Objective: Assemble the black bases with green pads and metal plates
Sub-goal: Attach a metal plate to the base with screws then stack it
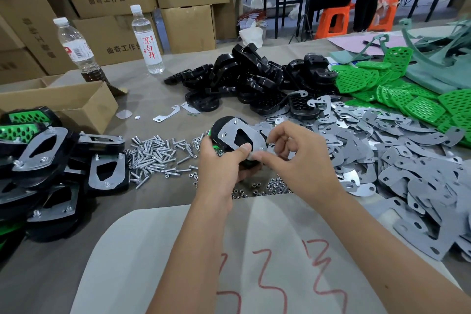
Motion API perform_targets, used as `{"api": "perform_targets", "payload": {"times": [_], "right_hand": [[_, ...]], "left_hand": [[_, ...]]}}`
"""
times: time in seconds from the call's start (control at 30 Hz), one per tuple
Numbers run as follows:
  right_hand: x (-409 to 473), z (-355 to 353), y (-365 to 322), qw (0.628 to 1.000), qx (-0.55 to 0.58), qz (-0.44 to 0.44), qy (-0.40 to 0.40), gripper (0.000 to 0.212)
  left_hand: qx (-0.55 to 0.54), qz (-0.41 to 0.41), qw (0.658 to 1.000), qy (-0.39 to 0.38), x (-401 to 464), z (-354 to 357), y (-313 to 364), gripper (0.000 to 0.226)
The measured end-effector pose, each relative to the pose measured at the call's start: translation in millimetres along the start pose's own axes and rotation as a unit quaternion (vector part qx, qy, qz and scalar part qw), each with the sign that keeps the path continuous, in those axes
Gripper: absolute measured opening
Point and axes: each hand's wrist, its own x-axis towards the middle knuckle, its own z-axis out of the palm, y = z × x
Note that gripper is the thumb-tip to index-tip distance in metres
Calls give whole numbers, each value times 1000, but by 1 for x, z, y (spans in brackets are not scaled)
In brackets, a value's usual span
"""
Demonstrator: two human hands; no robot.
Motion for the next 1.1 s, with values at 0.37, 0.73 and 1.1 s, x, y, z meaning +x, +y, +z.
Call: {"api": "perform_targets", "payload": {"times": [0.37, 0.73, 1.1], "right_hand": [[0, 4, 5, 1000, 0, -21, -15, 15], [3, -8, 12, 955, -222, 13, -195, 21], [4, 1, 1, 948, -251, 62, -188, 8]], "left_hand": [[16, 0, 1000, 17, 1, 1, -2, 38], [-52, 31, 994, 95, 3, -2, 7, 34], [-50, 33, 994, 94, -1, -2, 7, 32]]}}
